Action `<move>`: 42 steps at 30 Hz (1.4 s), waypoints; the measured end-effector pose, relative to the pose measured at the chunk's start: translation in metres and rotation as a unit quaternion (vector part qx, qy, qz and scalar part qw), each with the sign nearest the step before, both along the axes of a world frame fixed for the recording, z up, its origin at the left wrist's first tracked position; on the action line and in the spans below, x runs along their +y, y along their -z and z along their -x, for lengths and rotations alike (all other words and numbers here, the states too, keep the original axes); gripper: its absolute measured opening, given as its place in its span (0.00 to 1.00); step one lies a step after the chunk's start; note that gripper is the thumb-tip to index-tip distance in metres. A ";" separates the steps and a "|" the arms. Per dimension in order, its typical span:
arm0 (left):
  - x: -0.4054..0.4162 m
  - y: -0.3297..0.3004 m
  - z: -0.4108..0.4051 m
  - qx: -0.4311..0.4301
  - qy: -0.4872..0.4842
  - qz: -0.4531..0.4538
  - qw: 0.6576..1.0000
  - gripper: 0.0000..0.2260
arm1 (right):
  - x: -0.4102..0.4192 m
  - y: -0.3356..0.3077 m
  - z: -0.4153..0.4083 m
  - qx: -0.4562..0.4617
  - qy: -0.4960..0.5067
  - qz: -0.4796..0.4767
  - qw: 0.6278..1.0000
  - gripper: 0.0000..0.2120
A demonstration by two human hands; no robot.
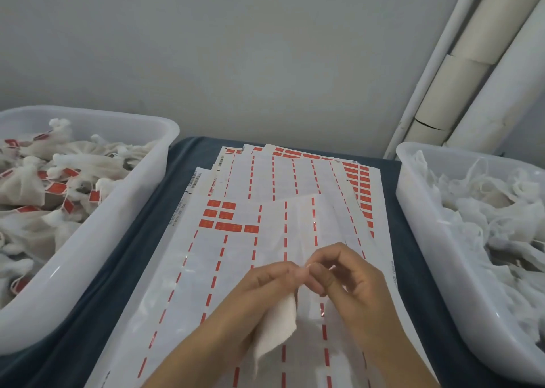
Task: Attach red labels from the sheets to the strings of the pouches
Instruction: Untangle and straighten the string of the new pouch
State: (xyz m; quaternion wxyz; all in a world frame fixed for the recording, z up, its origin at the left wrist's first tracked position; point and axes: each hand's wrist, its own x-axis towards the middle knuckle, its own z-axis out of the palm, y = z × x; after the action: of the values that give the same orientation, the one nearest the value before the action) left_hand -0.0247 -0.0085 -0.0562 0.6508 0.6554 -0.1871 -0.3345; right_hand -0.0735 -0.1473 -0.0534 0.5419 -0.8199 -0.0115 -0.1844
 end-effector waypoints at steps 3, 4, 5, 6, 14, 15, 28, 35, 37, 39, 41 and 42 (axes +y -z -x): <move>0.008 -0.008 0.009 0.017 0.036 0.040 0.998 0.12 | -0.005 -0.001 0.001 -0.090 0.099 0.111 0.985 0.09; 0.007 -0.003 0.009 0.004 0.046 0.025 0.999 0.13 | -0.009 -0.002 0.001 -0.105 0.142 0.123 0.977 0.09; 0.003 -0.002 0.008 -0.008 0.060 -0.003 0.998 0.15 | -0.014 -0.003 0.001 -0.108 0.184 0.119 0.970 0.08; 0.003 -0.001 0.008 -0.025 0.075 -0.033 0.996 0.16 | -0.020 -0.004 0.001 -0.105 0.224 0.098 0.964 0.06; -0.003 0.006 0.010 -0.125 -0.002 -0.096 0.988 0.18 | -0.024 -0.007 -0.004 -0.013 0.196 -0.116 0.974 0.08; -0.004 0.010 0.008 -0.162 -0.049 -0.093 0.981 0.17 | -0.025 -0.009 -0.003 -0.015 0.179 -0.155 0.972 0.09; -0.006 0.017 -0.002 0.055 -0.032 -0.024 0.998 0.28 | 0.000 -0.015 0.009 0.073 -0.164 -0.132 0.975 0.03; 0.016 0.004 -0.014 0.217 -0.061 0.204 0.953 0.17 | 0.006 -0.010 0.009 0.094 -0.178 -0.094 0.975 0.05; 0.024 -0.001 -0.017 0.263 -0.066 0.286 0.919 0.14 | 0.007 -0.008 0.008 0.105 -0.149 -0.078 0.980 0.03; 0.026 -0.004 -0.019 0.253 -0.089 0.285 0.920 0.14 | 0.006 -0.005 0.005 0.107 -0.097 -0.044 0.989 0.02; 0.025 -0.003 -0.018 0.224 -0.127 0.242 0.935 0.13 | 0.002 -0.001 0.002 0.101 -0.021 0.042 0.994 0.02; 0.025 -0.003 -0.017 0.222 -0.145 0.224 0.938 0.14 | -0.001 0.002 0.001 0.096 0.011 0.080 0.992 0.03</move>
State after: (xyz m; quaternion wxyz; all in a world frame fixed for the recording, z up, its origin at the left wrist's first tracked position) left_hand -0.0073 0.0161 -0.0533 0.8473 0.4216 -0.0110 -0.3229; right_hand -0.0742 -0.1480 -0.0550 0.4716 -0.8743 0.0348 -0.1093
